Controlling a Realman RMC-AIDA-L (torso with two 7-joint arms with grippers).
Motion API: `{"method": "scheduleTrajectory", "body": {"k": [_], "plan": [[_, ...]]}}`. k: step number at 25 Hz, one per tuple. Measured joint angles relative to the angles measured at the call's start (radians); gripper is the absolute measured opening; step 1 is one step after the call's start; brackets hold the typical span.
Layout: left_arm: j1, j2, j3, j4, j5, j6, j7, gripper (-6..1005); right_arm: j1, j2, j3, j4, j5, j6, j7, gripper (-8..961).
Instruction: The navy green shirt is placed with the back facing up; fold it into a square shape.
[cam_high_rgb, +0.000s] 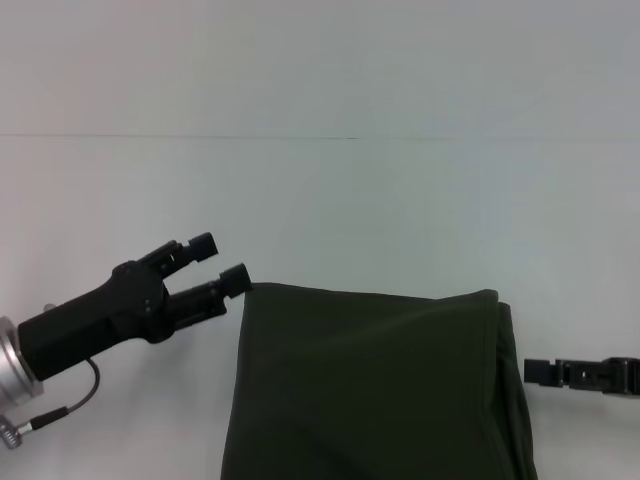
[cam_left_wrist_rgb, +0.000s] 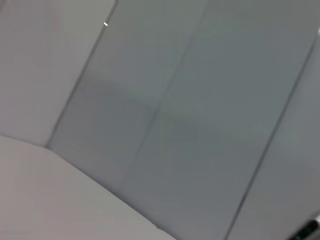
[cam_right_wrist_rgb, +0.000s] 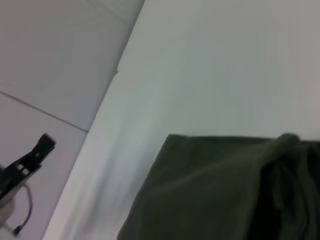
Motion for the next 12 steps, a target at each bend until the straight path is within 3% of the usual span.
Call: {"method": "scheduleTrajectory", "body": {"k": [12], "plan": [[-0.009, -0.013, 0.002, -0.020, -0.052, -0.088, 0.018, 951, 0.028, 0.019, -0.016, 0.068, -0.077, -0.037, 0.027, 732]]}}
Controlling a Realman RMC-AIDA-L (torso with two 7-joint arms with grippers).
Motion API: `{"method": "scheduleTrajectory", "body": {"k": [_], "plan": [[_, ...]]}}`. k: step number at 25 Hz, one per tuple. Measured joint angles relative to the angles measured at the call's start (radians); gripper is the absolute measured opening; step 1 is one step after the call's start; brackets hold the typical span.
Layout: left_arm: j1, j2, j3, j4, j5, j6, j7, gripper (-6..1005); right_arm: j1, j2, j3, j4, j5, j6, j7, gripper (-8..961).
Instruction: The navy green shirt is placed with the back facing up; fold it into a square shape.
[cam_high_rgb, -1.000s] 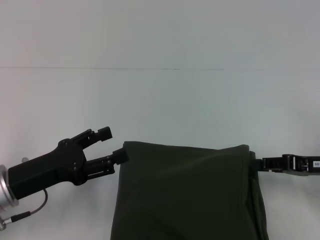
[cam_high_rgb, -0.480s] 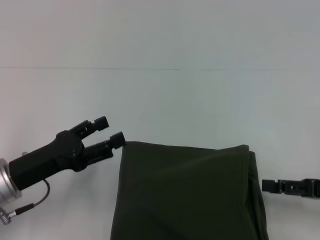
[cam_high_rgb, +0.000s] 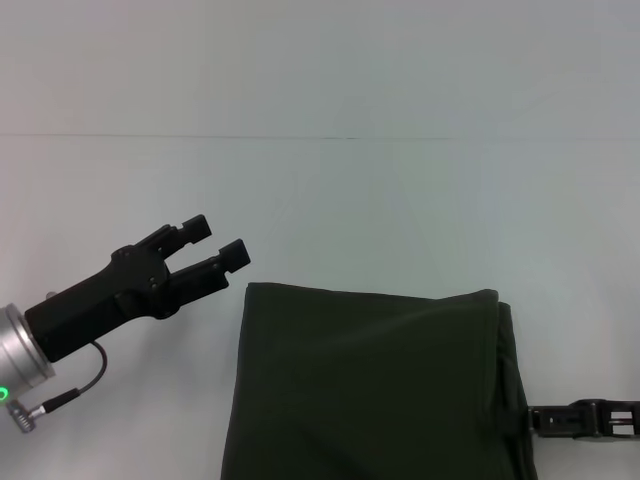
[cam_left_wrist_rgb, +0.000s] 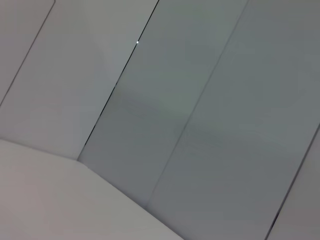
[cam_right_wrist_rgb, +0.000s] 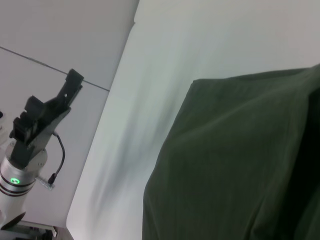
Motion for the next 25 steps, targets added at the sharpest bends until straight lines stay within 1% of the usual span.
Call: {"method": "scheduleTrajectory", "body": {"k": [8, 12, 18, 21, 25], "plan": [[-0.005, -0.001, -0.001, -0.007, 0.000, -0.001, 0.004, 951, 0.019, 0.025, -0.054, 0.001, -0.002, 0.032, 0.008, 730], [-0.005, 0.000, -0.001, -0.007, 0.000, 0.003, 0.004, 951, 0.026, 0.030, -0.082, 0.001, -0.002, 0.046, 0.017, 726], [-0.003, 0.001, 0.004, -0.006, 0.000, 0.003, 0.004, 951, 0.023, 0.039, -0.122, -0.018, -0.002, 0.063, 0.014, 641], [-0.002, 0.001, 0.004, -0.005, 0.000, 0.004, 0.004, 951, 0.022, 0.039, -0.138, -0.020, -0.002, 0.066, 0.015, 552], [-0.002, 0.001, 0.005, -0.005, 0.000, 0.004, 0.004, 951, 0.023, 0.032, -0.140, -0.020, -0.002, 0.062, 0.015, 434]]}}
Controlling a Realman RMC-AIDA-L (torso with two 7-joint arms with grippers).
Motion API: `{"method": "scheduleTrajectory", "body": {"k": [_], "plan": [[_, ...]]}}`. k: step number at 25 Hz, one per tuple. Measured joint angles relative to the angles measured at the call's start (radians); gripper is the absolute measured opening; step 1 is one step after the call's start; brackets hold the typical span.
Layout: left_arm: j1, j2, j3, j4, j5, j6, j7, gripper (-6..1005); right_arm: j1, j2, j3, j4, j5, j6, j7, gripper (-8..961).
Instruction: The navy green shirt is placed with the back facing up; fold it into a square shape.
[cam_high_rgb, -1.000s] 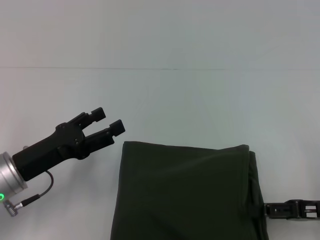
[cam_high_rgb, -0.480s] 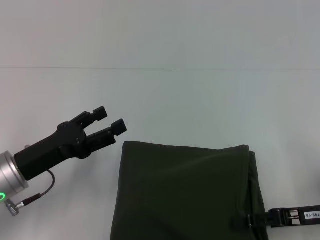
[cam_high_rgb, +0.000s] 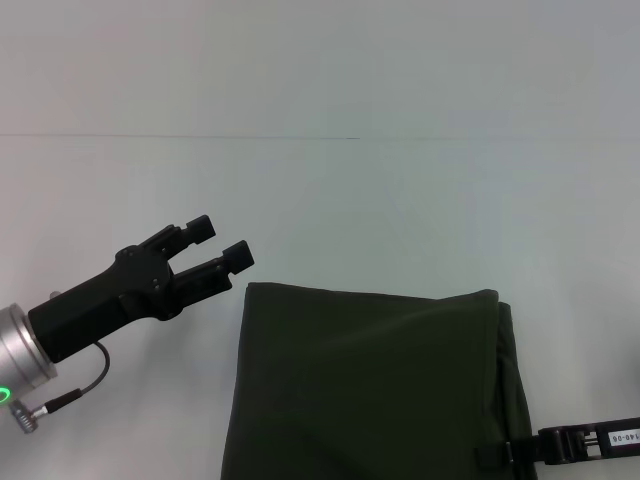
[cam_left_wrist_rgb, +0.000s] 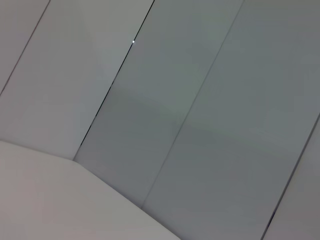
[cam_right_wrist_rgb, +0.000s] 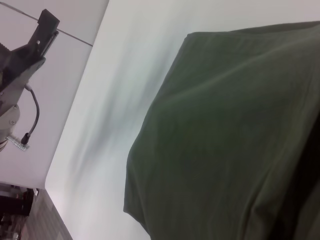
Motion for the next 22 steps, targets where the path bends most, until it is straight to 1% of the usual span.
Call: {"method": "scheduleTrajectory", "body": {"k": [1, 6, 12, 15, 22], "plan": [[0.000, 0.000, 0.001, 0.000, 0.000, 0.000, 0.000, 952, 0.000, -0.002, 0.000, -0.001, -0.002, -0.001, 0.000, 404], [-0.003, 0.001, 0.001, 0.000, 0.000, 0.000, 0.000, 952, -0.001, -0.015, 0.002, -0.002, -0.018, -0.008, 0.004, 171], [-0.005, 0.002, 0.001, 0.000, 0.000, 0.001, 0.000, 952, -0.012, -0.035, 0.004, -0.007, -0.039, -0.024, -0.006, 4], [-0.006, 0.003, 0.001, 0.000, 0.000, 0.000, 0.000, 952, -0.021, -0.040, 0.006, -0.015, -0.039, -0.028, -0.007, 15], [-0.008, 0.003, 0.002, 0.000, 0.000, -0.001, 0.000, 952, -0.027, -0.042, 0.025, -0.021, -0.033, -0.033, -0.031, 42]]}}
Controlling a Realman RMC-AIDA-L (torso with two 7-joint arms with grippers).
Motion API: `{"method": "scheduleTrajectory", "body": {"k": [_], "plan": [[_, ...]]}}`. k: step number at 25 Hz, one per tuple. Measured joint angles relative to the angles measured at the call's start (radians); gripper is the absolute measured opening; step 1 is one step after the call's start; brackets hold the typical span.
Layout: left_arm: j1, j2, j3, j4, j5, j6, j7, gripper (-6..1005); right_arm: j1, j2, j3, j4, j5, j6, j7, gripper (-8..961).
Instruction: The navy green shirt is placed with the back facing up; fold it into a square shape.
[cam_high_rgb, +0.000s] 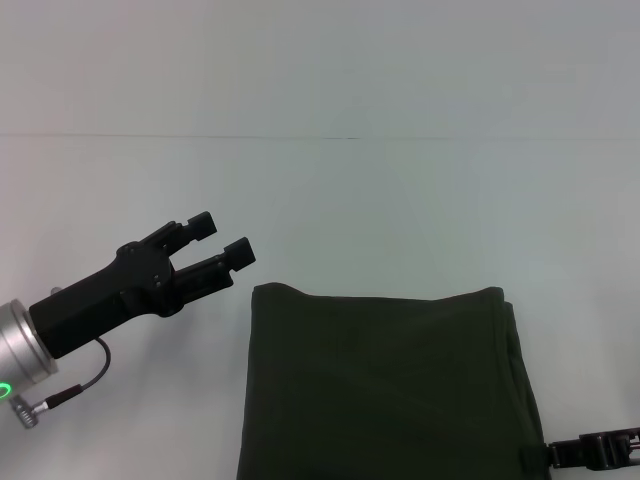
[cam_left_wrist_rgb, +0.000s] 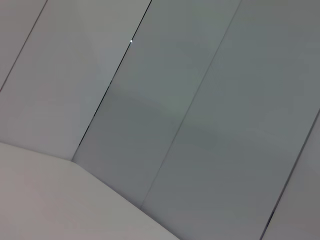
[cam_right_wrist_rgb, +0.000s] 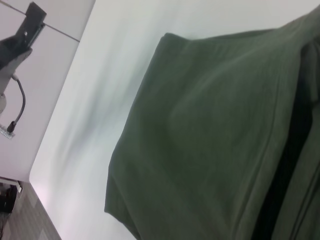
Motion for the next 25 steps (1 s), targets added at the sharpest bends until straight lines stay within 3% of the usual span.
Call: {"method": "scheduleTrajectory", "body": {"k": [9, 17, 21, 25], "plan": [[-0.001, 0.000, -0.005, 0.001, -0.009, -0.001, 0.017, 952, -0.022, -0.033, 0.038, -0.018, 0.000, -0.079, -0.020, 76], [-0.001, -0.003, -0.002, -0.005, -0.011, 0.016, -0.006, 952, -0.039, -0.040, 0.338, -0.073, 0.005, -0.256, -0.269, 460], [-0.003, -0.003, 0.000, -0.009, -0.012, 0.017, -0.080, 952, -0.022, -0.019, 0.389, -0.075, 0.006, -0.269, -0.459, 600], [0.002, 0.004, 0.015, -0.001, 0.000, 0.013, -0.206, 952, -0.006, 0.034, 0.349, -0.077, -0.006, -0.204, -0.709, 683]]}}
